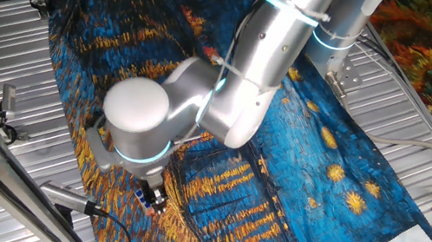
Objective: Place the block on the scale
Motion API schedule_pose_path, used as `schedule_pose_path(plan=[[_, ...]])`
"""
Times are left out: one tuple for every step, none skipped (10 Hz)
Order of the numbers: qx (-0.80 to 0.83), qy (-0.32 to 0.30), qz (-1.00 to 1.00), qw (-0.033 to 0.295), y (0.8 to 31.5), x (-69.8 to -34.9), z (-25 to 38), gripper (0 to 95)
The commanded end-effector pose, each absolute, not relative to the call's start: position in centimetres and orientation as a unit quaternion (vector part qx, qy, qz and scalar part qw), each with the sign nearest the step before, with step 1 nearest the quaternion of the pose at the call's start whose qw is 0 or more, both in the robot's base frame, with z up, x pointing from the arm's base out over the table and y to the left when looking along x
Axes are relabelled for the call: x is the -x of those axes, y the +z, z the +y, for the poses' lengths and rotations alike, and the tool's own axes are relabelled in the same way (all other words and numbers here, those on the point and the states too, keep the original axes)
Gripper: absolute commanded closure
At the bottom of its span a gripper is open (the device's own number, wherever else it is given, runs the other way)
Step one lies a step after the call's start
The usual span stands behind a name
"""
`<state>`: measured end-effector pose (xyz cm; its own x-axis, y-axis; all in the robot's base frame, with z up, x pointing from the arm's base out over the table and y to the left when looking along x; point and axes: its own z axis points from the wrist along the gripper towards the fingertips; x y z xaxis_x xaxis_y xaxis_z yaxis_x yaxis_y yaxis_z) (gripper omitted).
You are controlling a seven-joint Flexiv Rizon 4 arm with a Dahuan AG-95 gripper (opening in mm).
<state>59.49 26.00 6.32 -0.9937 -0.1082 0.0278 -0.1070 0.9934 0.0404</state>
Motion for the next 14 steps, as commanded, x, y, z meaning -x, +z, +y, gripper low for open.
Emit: schedule_pose_path(plan=[[-0.046,0.000,-0.999,0.029,8.1,-59.3,25.9,95.0],[-0.042,0.003,-0.999,0.035,8.7,-59.1,25.9,95.0],[-0.035,0.006,-0.998,0.047,9.8,-58.5,25.6,95.0],[-0.039,0.003,-0.998,0.048,10.1,-57.9,25.0,95.0],[-0.042,-0.001,-0.998,0.049,10.4,-57.4,24.2,95.0],[-0.049,-0.002,-0.998,0.051,10.9,-56.7,22.9,95.0],[-0.054,-0.001,-0.997,0.053,11.4,-56.2,21.8,95.0],[-0.061,0.002,-0.996,0.059,11.8,-55.5,20.6,95.0],[-0.065,0.003,-0.996,0.061,11.8,-55.0,19.7,95.0],[-0.072,0.002,-0.996,0.061,11.7,-54.1,18.4,95.0],[-0.077,0.000,-0.995,0.060,11.7,-53.5,17.5,95.0],[-0.078,0.000,-0.995,0.060,11.9,-53.1,17.0,95.0],[-0.085,0.000,-0.995,0.061,12.2,-52.6,15.9,95.0],[-0.087,0.000,-0.994,0.061,12.3,-52.5,15.6,95.0]])
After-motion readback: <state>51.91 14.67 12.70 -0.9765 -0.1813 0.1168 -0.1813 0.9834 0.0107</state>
